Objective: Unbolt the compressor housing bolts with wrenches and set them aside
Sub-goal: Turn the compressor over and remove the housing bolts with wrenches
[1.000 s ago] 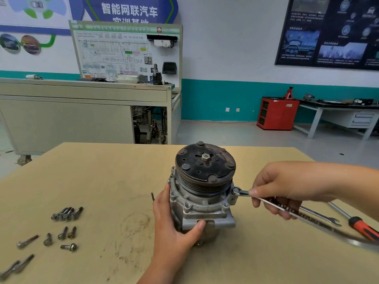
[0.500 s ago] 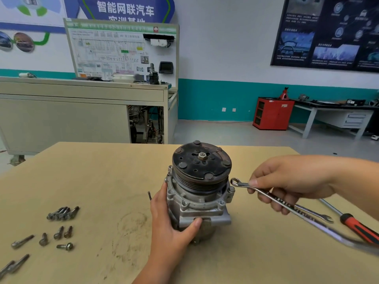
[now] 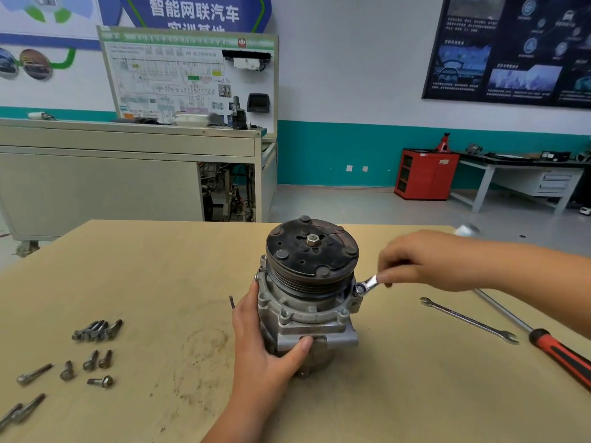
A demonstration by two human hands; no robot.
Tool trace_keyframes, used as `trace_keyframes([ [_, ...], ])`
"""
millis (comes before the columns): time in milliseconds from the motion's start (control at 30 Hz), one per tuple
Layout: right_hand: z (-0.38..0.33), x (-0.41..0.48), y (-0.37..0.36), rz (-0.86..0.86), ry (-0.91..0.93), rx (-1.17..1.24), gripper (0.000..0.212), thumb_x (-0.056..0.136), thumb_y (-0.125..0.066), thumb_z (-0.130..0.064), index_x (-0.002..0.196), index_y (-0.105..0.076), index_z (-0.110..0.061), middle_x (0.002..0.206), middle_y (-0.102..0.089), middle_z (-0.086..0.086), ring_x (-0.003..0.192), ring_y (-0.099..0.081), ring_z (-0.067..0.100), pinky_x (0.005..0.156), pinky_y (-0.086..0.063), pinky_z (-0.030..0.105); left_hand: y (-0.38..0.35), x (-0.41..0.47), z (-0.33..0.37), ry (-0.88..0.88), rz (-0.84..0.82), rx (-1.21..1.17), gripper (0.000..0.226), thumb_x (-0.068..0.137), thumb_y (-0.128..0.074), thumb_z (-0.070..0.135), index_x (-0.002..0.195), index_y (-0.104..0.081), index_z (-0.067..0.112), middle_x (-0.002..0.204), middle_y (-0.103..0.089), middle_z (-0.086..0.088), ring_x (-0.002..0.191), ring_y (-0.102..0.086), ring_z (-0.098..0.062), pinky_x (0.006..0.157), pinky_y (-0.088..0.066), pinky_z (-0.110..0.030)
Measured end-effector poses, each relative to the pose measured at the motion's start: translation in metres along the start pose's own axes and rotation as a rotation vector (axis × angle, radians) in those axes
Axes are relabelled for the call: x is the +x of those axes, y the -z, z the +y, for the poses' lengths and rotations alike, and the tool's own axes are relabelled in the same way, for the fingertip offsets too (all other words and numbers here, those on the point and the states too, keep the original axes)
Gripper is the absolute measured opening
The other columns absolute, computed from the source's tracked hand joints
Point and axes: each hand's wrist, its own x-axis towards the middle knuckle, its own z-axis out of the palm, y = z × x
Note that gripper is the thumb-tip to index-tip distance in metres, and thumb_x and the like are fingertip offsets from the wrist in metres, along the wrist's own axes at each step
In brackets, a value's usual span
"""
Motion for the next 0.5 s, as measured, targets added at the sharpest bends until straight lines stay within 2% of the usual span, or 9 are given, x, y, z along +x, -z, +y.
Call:
trace_keyframes([
  [67,0.003,0.006,0.006,0.008,0.067,-0.053,0.016,0.094,-0.047,-0.042,0.089,-0.06,-0.033,0.084,-0.052,-0.014,0.082,-0.05,0.005,0.077,-0.042,0.023,0.0,0.0,0.0,0.0,-0.002,-0.002,0.092,0.057,-0.069,0.055,0.137,-0.027,0.046,0.137,-0.034,0.011,0.129,-0.04,-0.004,0.111,-0.037,-0.036],
  [133,0.007,0.004,0.01,-0.106,-0.008,0.076,0.016,0.096,-0.046,-0.038,0.087,-0.06,-0.038,0.082,-0.056,-0.015,0.078,-0.054,0.0,0.073,-0.044,0.021,0.0,0.0,0.0,-0.001,-0.006,-0.003,0.092,0.057,-0.069,0.055,0.138,-0.026,0.047,0.136,-0.034,0.012,0.129,-0.042,-0.006,0.11,-0.038,-0.039],
  [200,0.014,-0.003,0.01,-0.257,-0.104,0.409,0.02,0.097,-0.047,-0.028,0.09,-0.065,-0.03,0.074,-0.061,-0.013,0.068,-0.06,-0.001,0.067,-0.049,0.021,0.001,0.0,0.0,-0.003,-0.009,-0.01,0.092,0.058,-0.07,0.055,0.138,-0.026,0.049,0.135,-0.034,0.012,0.129,-0.042,-0.007,0.11,-0.038,-0.04],
  [300,0.014,-0.014,0.003,-0.344,-0.157,0.788,0.019,0.099,-0.044,-0.021,0.093,-0.058,-0.01,0.068,-0.064,0.0,0.061,-0.066,0.014,0.054,-0.053,0.023,0.0,0.0,-0.001,-0.002,-0.01,-0.031,0.091,0.058,-0.071,0.053,0.138,-0.026,0.05,0.135,-0.034,0.013,0.13,-0.042,-0.007,0.11,-0.038,-0.042],
  [367,0.007,-0.017,-0.004,-0.359,-0.146,0.899,0.02,0.1,-0.039,-0.022,0.094,-0.052,-0.008,0.064,-0.065,0.004,0.056,-0.067,0.017,0.047,-0.051,0.021,-0.001,0.0,-0.001,-0.004,-0.007,-0.03,0.092,0.059,-0.071,0.053,0.138,-0.026,0.048,0.136,-0.033,0.013,0.13,-0.042,-0.007,0.111,-0.038,-0.042],
  [500,-0.007,-0.015,-0.011,-0.405,-0.142,0.982,0.022,0.101,-0.036,-0.023,0.092,-0.05,-0.008,0.061,-0.066,0.007,0.053,-0.068,0.019,0.042,-0.049,0.019,-0.001,0.0,-0.001,0.002,-0.006,-0.033,0.093,0.058,-0.071,0.053,0.139,-0.026,0.046,0.136,-0.034,0.01,0.13,-0.042,-0.008,0.11,-0.038,-0.043],
])
